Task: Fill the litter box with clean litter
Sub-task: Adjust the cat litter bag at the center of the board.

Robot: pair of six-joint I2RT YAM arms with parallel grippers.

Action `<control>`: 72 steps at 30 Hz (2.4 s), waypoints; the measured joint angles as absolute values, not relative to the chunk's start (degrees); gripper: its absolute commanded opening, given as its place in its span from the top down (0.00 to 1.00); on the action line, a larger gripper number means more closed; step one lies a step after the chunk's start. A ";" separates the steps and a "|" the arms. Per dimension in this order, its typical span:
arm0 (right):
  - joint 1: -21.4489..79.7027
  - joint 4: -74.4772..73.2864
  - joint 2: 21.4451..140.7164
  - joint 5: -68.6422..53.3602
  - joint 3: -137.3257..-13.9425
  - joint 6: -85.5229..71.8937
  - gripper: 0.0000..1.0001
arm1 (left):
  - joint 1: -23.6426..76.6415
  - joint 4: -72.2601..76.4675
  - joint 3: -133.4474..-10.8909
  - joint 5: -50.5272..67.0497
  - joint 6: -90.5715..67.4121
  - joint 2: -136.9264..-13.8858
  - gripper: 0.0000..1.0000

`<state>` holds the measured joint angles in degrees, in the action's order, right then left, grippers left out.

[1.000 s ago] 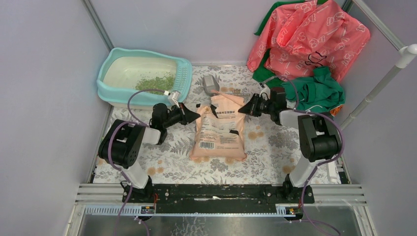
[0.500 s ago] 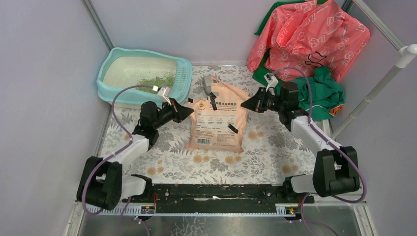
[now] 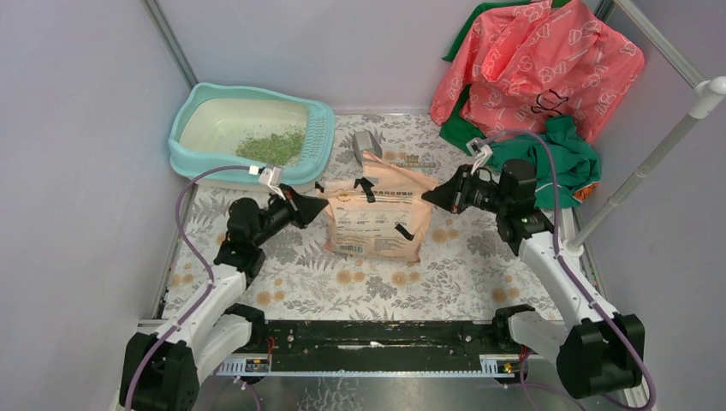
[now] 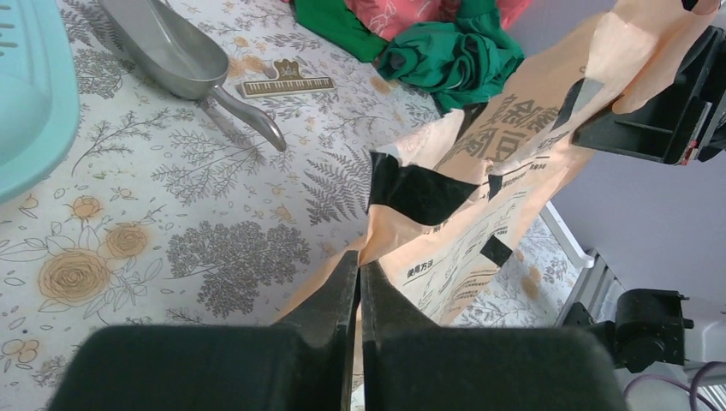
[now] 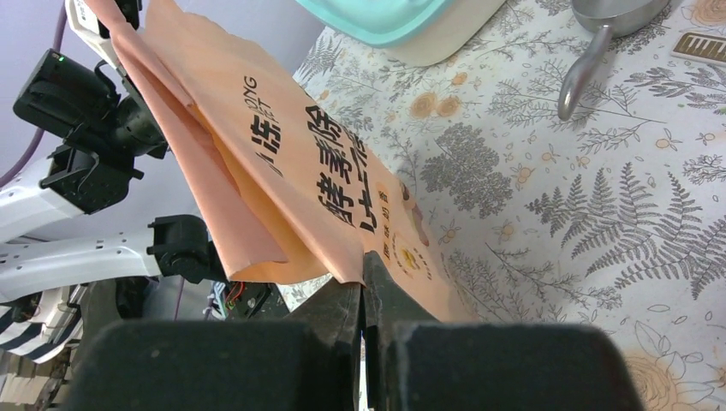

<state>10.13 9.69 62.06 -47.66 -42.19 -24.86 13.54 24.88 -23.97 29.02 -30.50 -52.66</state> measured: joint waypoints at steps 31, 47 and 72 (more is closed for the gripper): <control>9.10 -6.24 37.63 -43.05 -35.44 -23.16 1.00 | 21.87 27.49 -18.98 17.76 -35.42 -50.76 0.59; 9.10 -7.33 30.46 -42.54 -31.35 -24.91 1.00 | 29.39 31.05 -15.77 10.61 -35.46 -55.75 0.56; 9.10 -15.31 18.87 -45.60 -31.22 -28.40 1.00 | 61.01 13.85 -20.32 -20.21 -59.02 -64.77 0.61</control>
